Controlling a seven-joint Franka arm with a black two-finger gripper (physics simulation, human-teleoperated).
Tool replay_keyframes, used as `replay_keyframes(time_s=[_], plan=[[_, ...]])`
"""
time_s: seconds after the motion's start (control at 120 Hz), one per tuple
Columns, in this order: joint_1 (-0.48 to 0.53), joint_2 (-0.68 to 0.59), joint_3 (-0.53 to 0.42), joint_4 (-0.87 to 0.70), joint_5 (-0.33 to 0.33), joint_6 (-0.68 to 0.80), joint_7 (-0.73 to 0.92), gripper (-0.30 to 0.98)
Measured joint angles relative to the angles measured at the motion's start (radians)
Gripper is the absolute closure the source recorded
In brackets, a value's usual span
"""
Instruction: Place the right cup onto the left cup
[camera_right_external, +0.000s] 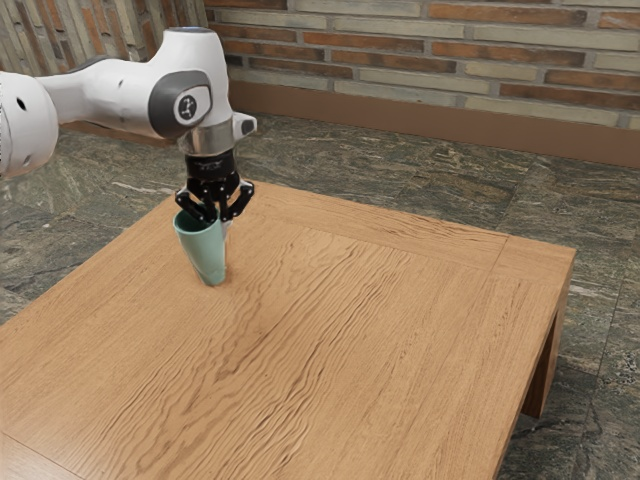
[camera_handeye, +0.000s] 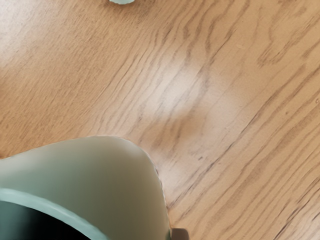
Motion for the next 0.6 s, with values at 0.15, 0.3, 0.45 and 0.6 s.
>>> replay_keyframes(time_s=[0.15, 0.3, 0.45, 0.6], plan=[[0.142, 0.205, -0.027, 0.259, 0.011, -0.114, 0.051, 0.78], [0.176, 0.364, -0.064, 0.464, 0.017, -0.193, 0.098, 0.78], [0.204, 0.491, -0.072, 0.631, 0.018, -0.237, 0.14, 0.78], [0.217, 0.524, -0.071, 0.733, 0.02, -0.262, 0.178, 0.78]])
